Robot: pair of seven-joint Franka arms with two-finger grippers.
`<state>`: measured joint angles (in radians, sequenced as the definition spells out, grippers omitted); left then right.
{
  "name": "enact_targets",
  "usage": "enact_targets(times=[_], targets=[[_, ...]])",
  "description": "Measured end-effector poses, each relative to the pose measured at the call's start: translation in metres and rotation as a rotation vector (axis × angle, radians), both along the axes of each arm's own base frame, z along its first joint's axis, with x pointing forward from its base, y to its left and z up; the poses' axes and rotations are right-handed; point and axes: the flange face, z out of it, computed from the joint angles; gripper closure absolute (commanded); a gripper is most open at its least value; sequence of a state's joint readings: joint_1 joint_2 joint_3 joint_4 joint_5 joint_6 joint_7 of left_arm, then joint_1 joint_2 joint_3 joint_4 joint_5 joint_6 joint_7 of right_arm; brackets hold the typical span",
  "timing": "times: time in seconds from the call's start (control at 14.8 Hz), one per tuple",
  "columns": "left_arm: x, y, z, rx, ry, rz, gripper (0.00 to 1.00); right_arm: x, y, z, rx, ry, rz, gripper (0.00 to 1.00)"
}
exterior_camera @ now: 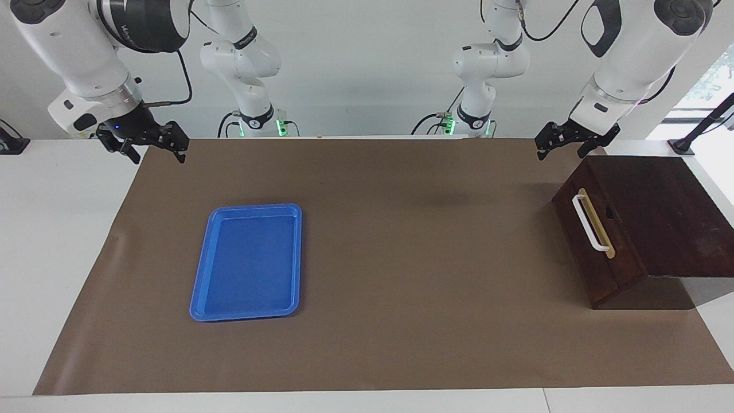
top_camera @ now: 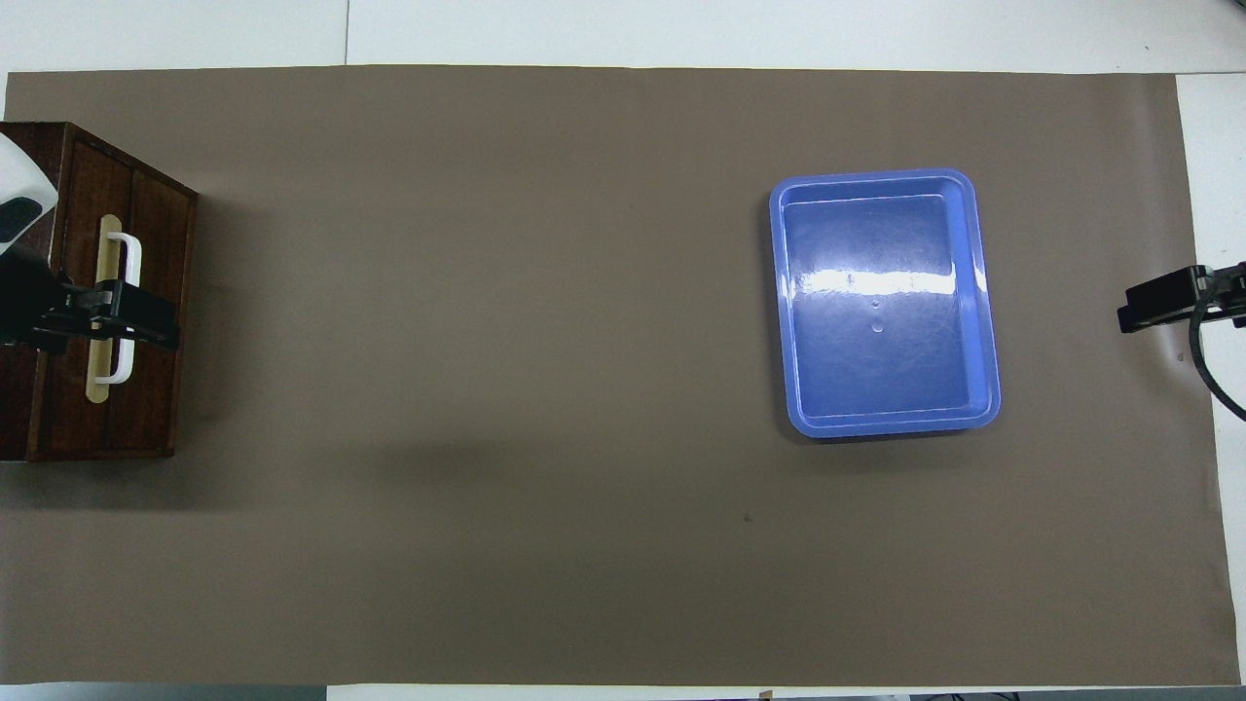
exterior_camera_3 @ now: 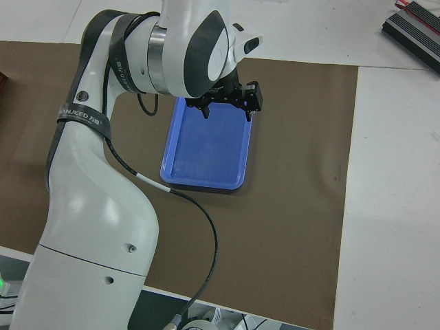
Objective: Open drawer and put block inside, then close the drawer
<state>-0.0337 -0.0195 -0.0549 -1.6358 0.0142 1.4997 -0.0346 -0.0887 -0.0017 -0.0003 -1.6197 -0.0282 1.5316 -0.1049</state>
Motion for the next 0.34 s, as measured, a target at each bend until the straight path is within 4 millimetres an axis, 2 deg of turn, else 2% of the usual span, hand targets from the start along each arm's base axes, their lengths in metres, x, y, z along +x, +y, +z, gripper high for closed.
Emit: enact_targets(times=[0.34], targets=[[-0.0012, -0.0009, 0.0029, -0.001, -0.004, -0.012, 0.0, 0.0, 0.0, 0.0001, 0.0, 0.0, 0.0, 0.0]])
